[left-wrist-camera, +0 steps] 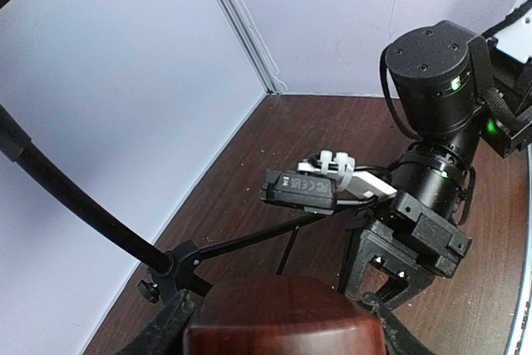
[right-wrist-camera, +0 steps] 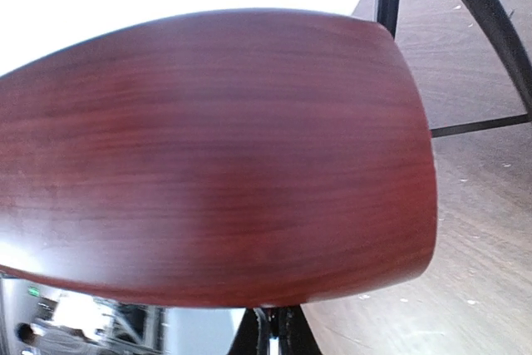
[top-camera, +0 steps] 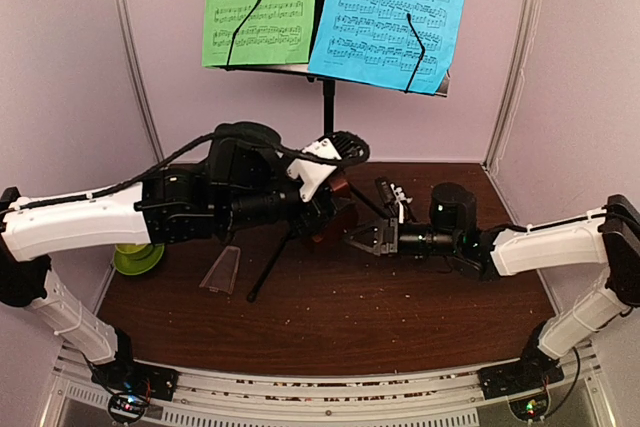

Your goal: Set up the instrument practice props

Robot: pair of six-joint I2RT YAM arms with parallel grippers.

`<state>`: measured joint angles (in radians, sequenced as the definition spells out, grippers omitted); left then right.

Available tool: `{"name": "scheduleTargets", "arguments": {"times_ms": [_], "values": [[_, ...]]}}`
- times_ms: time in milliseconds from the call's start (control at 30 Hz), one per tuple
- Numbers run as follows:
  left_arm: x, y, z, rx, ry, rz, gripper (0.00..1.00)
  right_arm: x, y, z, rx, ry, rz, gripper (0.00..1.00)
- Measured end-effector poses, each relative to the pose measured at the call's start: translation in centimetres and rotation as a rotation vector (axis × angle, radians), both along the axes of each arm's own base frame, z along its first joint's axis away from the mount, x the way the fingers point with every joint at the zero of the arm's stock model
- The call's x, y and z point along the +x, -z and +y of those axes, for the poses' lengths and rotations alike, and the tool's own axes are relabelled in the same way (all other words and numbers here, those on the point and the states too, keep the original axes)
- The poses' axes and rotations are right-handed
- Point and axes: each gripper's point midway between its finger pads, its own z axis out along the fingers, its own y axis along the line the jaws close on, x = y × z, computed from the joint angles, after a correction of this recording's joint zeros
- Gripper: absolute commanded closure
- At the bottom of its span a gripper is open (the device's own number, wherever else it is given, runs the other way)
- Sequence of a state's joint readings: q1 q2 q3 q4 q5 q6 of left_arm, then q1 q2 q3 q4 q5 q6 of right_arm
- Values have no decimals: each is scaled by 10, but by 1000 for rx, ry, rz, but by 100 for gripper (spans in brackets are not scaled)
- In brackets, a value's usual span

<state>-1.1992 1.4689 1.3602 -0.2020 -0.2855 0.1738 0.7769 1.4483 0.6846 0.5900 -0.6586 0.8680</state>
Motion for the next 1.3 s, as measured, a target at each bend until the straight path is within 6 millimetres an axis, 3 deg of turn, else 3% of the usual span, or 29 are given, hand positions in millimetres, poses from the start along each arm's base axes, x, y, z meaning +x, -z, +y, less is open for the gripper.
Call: {"name": "scheduleTargets", "arguments": {"times_ms": [567, 600, 700, 800, 1033, 1300], "values": [[3, -7, -2, -36, -3, -33, 96, 3, -9, -8, 376, -58, 302, 100], [3, -8, -2, -39, -3, -34, 96, 4, -9, -8, 391, -62, 313, 96], [3, -8, -3, -40, -1, -30, 96, 4, -10, -8, 400, -69, 330, 66], [7, -5, -4, -49, -12, -6, 96, 6, -5, -11, 345, -33, 322, 50], [34, 33, -11, -57, -71, 130, 97, 10, -6, -39, 78, 127, 156, 47], [54, 89, -27, -43, -127, 260, 95, 3, 48, -78, -260, 228, 113, 38]]}}
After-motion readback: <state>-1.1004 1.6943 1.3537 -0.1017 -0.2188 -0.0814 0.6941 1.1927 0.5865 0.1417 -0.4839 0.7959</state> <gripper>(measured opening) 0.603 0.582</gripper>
